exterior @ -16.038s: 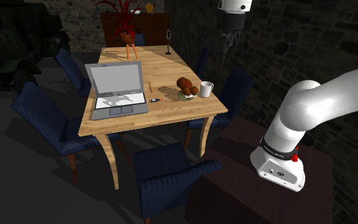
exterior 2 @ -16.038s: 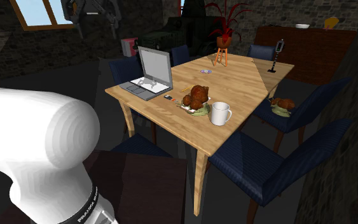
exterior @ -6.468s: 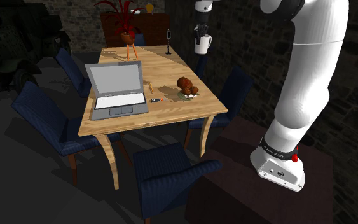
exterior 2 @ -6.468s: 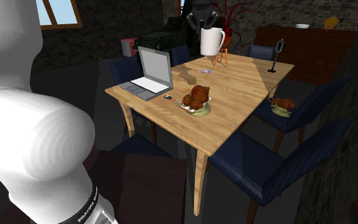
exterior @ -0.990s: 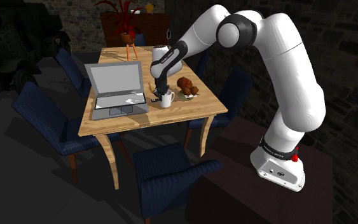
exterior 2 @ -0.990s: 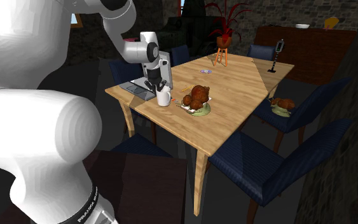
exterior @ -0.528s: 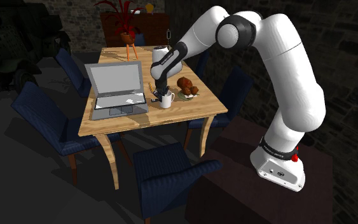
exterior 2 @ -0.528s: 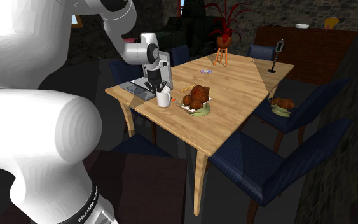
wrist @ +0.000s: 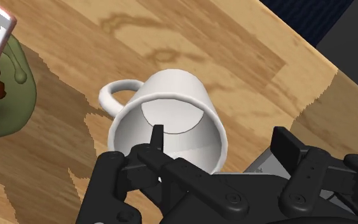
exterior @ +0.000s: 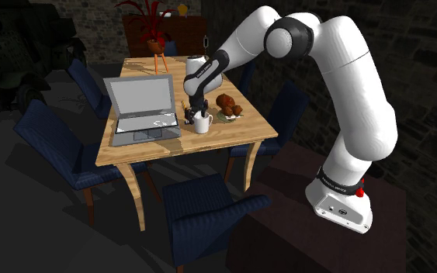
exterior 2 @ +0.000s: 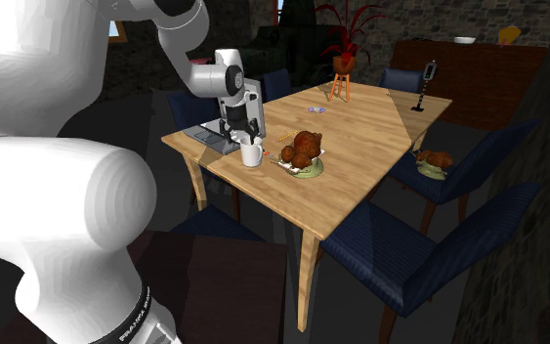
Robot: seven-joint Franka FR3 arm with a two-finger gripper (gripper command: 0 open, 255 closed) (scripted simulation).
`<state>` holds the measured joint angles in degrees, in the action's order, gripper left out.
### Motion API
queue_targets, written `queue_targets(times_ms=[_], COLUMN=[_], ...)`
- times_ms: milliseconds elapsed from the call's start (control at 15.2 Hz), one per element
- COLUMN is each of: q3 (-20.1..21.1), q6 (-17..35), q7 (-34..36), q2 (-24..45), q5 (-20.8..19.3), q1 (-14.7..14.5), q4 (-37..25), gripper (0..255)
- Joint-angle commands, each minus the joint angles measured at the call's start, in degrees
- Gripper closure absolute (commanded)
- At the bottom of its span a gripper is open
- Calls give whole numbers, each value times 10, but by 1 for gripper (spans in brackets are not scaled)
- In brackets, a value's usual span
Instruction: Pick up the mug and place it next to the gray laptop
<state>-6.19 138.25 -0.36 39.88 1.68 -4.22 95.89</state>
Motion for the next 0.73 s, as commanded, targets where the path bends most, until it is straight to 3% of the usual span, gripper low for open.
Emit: queue_targets(times_ms=[0,132,660], q3=[-2,-3,-3], q6=[-18,-40,-40], q7=[1,2,2], q2=[-23,-47,-47], q5=[-2,-4,-4], q1=[-2,-5,-5], q4=[5,7,7], gripper=[0,0,0])
